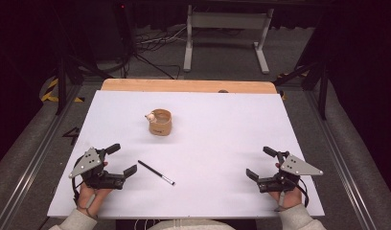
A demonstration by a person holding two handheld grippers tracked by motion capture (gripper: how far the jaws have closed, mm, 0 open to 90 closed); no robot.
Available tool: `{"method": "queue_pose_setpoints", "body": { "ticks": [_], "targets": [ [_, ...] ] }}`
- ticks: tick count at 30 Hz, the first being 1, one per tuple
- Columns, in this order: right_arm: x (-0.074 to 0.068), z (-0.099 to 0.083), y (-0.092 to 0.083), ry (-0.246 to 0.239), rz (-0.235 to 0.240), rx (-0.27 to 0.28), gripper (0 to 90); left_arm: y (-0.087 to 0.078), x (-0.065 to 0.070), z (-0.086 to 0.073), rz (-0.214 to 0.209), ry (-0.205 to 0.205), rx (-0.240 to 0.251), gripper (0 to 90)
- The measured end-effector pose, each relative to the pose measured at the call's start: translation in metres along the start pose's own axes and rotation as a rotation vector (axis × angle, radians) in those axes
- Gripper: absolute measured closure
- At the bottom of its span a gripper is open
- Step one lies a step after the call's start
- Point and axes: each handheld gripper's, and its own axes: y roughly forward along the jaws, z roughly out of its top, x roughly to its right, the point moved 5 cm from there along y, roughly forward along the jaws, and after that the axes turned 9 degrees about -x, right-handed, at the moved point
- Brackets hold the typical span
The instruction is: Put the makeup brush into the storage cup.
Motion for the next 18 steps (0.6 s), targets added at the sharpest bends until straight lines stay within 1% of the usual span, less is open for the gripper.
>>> {"method": "queue_pose_setpoints", "body": {
  "ticks": [1, 2, 3, 4, 6, 8, 10, 11, 12, 13, 16, 17, 18],
  "targets": [
    [-0.001, 0.0, 0.0, -0.004, 0.0, 0.0, 0.0, 0.0, 0.001, 0.002, -0.011, -0.002, 0.007, 0.1],
    [-0.001, 0.0, 0.0, -0.004, 0.0, 0.0, 0.0, 0.0, 0.001, 0.002, -0.011, -0.002, 0.007, 0.1],
    [-0.002, 0.001, 0.0, -0.007, 0.004, 0.003, 0.0, -0.001, 0.003, 0.004, -0.018, 0.003, 0.018, 0.1],
    [-0.002, 0.001, 0.001, -0.009, 0.006, 0.004, 0.0, 0.0, 0.005, 0.005, -0.022, 0.006, 0.015, 0.1],
    [-0.002, 0.001, 0.001, -0.008, 0.005, 0.0, 0.0, 0.002, 0.006, 0.006, -0.005, 0.007, -0.018, 0.0],
    [-0.001, 0.0, 0.001, -0.004, 0.011, 0.0, 0.0, 0.004, 0.007, 0.008, 0.004, -0.02, -0.043, 0.0],
    [-0.001, 0.0, 0.0, 0.001, 0.012, 0.003, 0.0, 0.006, 0.009, 0.014, -0.013, -0.029, -0.042, 0.3],
    [-0.001, 0.0, 0.001, 0.002, 0.011, 0.001, 0.0, 0.007, 0.01, 0.017, -0.011, -0.018, -0.042, 0.7],
    [0.0, 0.0, 0.001, 0.007, 0.013, 0.0, 0.0, 0.008, 0.011, 0.021, -0.003, 0.005, -0.042, 0.7],
    [-0.001, -0.001, 0.002, 0.007, 0.019, -0.002, 0.1, 0.01, 0.013, 0.024, -0.011, 0.016, -0.036, 0.7],
    [-0.002, 0.0, 0.003, 0.0, 0.019, -0.004, 0.3, 0.016, 0.014, 0.03, -0.037, 0.013, -0.033, 0.2],
    [-0.003, 0.0, 0.004, -0.002, 0.021, -0.005, 0.3, 0.019, 0.015, 0.032, -0.049, 0.005, -0.037, 0.2],
    [-0.003, 0.0, 0.004, -0.002, 0.021, -0.005, 0.3, 0.019, 0.015, 0.032, -0.049, 0.005, -0.037, 0.2]
  ]
}}
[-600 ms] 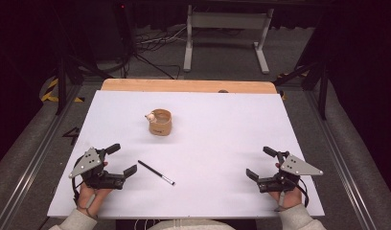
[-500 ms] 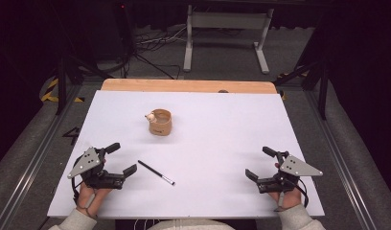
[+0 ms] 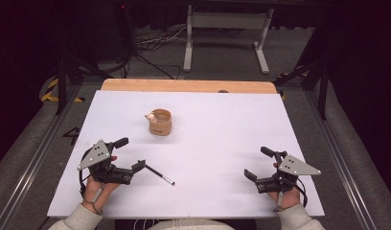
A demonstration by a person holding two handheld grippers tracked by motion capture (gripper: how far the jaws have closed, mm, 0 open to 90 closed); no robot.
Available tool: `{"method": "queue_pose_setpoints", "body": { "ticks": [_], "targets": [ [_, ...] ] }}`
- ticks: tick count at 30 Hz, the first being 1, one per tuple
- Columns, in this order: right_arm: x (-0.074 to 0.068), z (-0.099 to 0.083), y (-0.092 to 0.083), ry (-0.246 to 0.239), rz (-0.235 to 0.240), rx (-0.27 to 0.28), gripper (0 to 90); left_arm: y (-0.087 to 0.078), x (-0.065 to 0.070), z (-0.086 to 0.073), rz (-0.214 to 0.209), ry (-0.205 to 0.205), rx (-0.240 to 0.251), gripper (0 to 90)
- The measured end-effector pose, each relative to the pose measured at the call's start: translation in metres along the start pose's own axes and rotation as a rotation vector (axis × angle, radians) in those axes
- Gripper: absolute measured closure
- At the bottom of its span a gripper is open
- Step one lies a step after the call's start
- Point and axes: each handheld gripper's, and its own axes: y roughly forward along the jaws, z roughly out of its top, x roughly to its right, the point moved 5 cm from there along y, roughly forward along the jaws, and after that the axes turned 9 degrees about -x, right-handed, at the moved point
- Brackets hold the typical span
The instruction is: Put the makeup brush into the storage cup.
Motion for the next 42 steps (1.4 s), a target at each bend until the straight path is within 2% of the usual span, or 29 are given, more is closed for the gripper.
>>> {"method": "queue_pose_setpoints", "body": {
  "ticks": [2, 5, 9, 13, 16, 18, 19, 22, 24, 25, 26, 28, 29, 30, 32, 35, 37, 38, 39, 42],
  "targets": [
    [0.0, -0.001, 0.001, 0.002, 0.0, -0.004, 0.4, 0.004, 0.001, 0.004, -0.007, -0.021, -0.007, 0.1],
    [0.002, -0.003, 0.002, 0.008, 0.002, -0.009, 0.3, 0.007, 0.004, 0.009, 0.001, 0.016, -0.006, 0.0],
    [0.004, -0.005, 0.002, 0.027, 0.003, -0.011, 0.1, 0.011, 0.008, 0.015, -0.022, 0.035, 0.014, 0.0],
    [0.005, -0.003, 0.0, 0.03, -0.013, -0.001, 0.0, 0.016, 0.011, 0.013, -0.068, 0.041, 0.057, 0.0],
    [0.006, -0.003, -0.002, 0.028, -0.028, -0.002, 0.0, 0.018, 0.009, 0.012, -0.082, 0.024, 0.095, 0.0],
    [0.007, -0.004, -0.001, 0.031, -0.03, -0.008, 0.0, 0.017, 0.009, 0.013, -0.081, 0.033, 0.136, 0.0],
    [0.007, -0.004, -0.001, 0.031, -0.029, -0.009, 0.0, 0.017, 0.01, 0.013, -0.084, 0.04, 0.134, 0.0],
    [0.007, -0.004, -0.001, 0.032, -0.03, -0.007, 0.0, 0.02, 0.013, 0.013, -0.074, 0.064, 0.065, 0.4],
    [0.007, -0.004, -0.001, 0.032, -0.031, -0.009, 0.0, 0.02, 0.013, 0.014, -0.043, 0.083, 0.025, 0.3],
    [0.008, -0.005, -0.001, 0.03, -0.034, -0.013, 0.0, 0.02, 0.013, 0.014, -0.043, 0.083, 0.025, 1.0],
    [0.008, -0.005, -0.001, 0.03, -0.038, -0.022, 0.0, 0.02, 0.013, 0.015, -0.007, 0.112, 0.0, 1.8],
    [0.008, -0.005, -0.001, 0.03, -0.044, -0.024, 0.0, 0.019, 0.013, 0.016, 0.005, 0.122, -0.032, 3.6],
    [0.008, -0.005, -0.001, 0.03, -0.044, -0.024, 0.0, 0.019, 0.013, 0.016, 0.005, 0.122, -0.032, 3.7],
    [0.008, -0.005, -0.001, 0.032, -0.043, -0.023, 0.0, 0.02, 0.013, 0.016, -0.001, 0.122, -0.057, 3.7],
    [0.009, -0.005, -0.001, 0.036, -0.045, -0.027, 0.0, 0.018, 0.014, 0.018, 0.019, 0.153, -0.11, 3.7],
    [0.008, -0.005, 0.0, 0.035, -0.047, -0.031, 0.0, 0.015, 0.015, 0.024, 0.018, 0.196, -0.178, 4.2],
    [0.008, -0.005, 0.0, 0.036, -0.046, -0.033, 0.0, 0.014, 0.015, 0.029, 0.001, 0.204, -0.225, 3.8],
    [0.008, -0.005, 0.0, 0.036, -0.046, -0.033, 0.0, 0.014, 0.015, 0.029, 0.001, 0.204, -0.225, 2.9],
    [0.008, -0.005, 0.001, 0.033, -0.045, -0.034, 0.0, 0.014, 0.016, 0.03, -0.007, 0.205, -0.247, 2.9],
    [0.008, -0.006, 0.001, 0.036, -0.046, -0.039, 0.0, 0.014, 0.015, 0.033, 0.024, 0.211, -0.284, 2.4]
  ]
}}
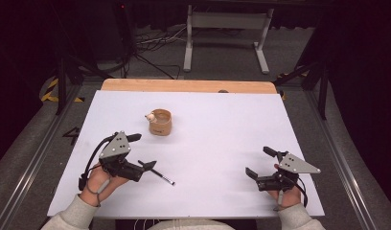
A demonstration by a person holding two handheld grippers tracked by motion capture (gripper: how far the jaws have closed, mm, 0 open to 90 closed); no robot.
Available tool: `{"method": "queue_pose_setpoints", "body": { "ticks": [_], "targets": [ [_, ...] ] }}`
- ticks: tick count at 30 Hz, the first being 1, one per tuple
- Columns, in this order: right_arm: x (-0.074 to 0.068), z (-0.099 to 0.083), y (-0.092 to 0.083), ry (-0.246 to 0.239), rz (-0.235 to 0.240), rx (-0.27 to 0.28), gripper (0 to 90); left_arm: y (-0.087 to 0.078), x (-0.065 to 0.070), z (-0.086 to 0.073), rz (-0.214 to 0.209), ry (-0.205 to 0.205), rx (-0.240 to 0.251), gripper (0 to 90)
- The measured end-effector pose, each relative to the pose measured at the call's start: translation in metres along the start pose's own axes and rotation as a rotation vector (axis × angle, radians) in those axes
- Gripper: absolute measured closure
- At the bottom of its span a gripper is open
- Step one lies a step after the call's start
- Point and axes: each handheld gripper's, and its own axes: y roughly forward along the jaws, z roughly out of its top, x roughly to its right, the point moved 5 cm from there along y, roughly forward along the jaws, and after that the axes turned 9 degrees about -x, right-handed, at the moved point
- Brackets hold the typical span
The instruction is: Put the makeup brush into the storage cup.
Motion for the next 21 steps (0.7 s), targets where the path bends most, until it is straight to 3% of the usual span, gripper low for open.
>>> {"method": "queue_pose_setpoints", "body": {
  "ticks": [4, 6, 11, 14, 15, 18, 19, 21],
  "targets": [
    [0.0, 0.0, 0.0, 0.001, 0.0, -0.002, 0.0, 0.0, -0.001, 0.002, -0.017, 0.002, -0.045, 2.4],
    [0.0, 0.0, -0.001, 0.007, 0.003, -0.001, 0.0, 0.003, 0.0, 0.003, -0.01, 0.021, -0.128, 4.3],
    [0.0, 0.0, -0.001, 0.014, 0.012, 0.004, 0.0, 0.006, 0.003, 0.005, -0.018, 0.025, -0.183, 6.3],
    [0.0, 0.0, -0.001, 0.016, 0.013, 0.002, 0.0, 0.008, 0.005, 0.005, -0.026, 0.032, -0.24, 6.1],
    [0.0, 0.0, -0.001, 0.015, 0.014, 0.002, 0.0, 0.008, 0.004, 0.006, -0.029, 0.013, -0.272, 5.8],
    [0.0, 0.0, -0.001, 0.017, 0.017, 0.002, 0.0, 0.009, 0.003, 0.007, -0.032, -0.009, -0.286, 4.4],
    [0.0, -0.001, -0.001, 0.019, 0.017, 0.002, 0.0, 0.009, 0.002, 0.009, -0.016, 0.017, -0.284, 4.5],
    [0.0, -0.001, 0.0, 0.02, 0.021, 0.003, 0.0, 0.008, 0.001, 0.011, -0.025, 0.027, -0.29, 5.0]
  ]
}}
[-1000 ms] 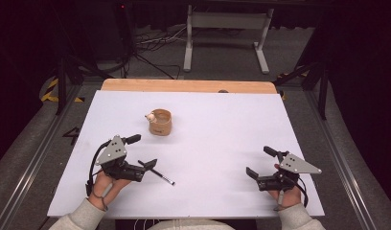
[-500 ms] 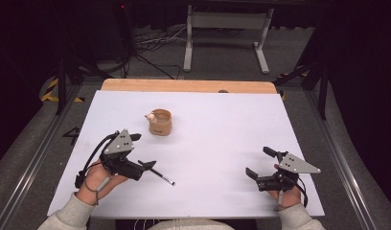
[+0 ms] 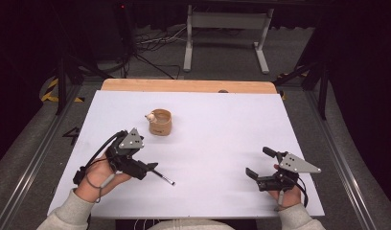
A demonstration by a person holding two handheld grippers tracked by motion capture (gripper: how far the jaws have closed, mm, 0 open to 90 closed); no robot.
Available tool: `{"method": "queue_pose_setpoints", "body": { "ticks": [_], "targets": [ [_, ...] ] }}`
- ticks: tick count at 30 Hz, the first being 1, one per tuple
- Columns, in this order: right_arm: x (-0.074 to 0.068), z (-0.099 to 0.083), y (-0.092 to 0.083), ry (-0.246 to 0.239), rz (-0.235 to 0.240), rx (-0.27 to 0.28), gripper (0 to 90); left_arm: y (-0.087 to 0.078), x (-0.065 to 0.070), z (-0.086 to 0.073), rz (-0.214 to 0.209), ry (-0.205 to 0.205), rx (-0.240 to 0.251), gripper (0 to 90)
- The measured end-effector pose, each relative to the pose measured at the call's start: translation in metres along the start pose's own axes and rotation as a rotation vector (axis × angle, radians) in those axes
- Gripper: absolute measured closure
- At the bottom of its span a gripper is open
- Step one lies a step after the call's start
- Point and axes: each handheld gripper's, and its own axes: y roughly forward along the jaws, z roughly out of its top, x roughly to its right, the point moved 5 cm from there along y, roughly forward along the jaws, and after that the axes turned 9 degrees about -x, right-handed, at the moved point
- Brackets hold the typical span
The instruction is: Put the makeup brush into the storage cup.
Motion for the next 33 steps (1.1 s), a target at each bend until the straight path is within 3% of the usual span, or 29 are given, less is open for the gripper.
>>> {"method": "queue_pose_setpoints", "body": {
  "ticks": [8, 11, 17, 24, 28, 33],
  "targets": [
    [0.0, -0.001, 0.001, 0.002, 0.006, -0.002, 0.0, 0.002, 0.003, 0.001, -0.055, 0.006, -0.096, 9.9],
    [0.0, -0.001, 0.001, 0.005, 0.008, -0.004, 0.0, 0.007, 0.005, 0.002, -0.039, 0.026, -0.099, 9.6],
    [0.0, -0.001, 0.001, 0.009, 0.013, -0.002, 0.0, 0.014, 0.003, 0.002, -0.038, 0.025, -0.132, 9.1],
    [0.001, -0.002, 0.002, 0.016, 0.013, -0.005, 0.0, 0.02, 0.005, 0.0, -0.062, 0.064, -0.176, 11.1],
    [0.001, -0.002, 0.002, 0.018, 0.014, -0.006, 0.0, 0.023, 0.005, 0.0, -0.091, 0.064, -0.198, 11.1],
    [0.001, -0.002, 0.003, 0.026, 0.02, -0.009, 0.0, 0.029, 0.005, 0.002, -0.091, 0.084, -0.233, 9.7]
  ]
}}
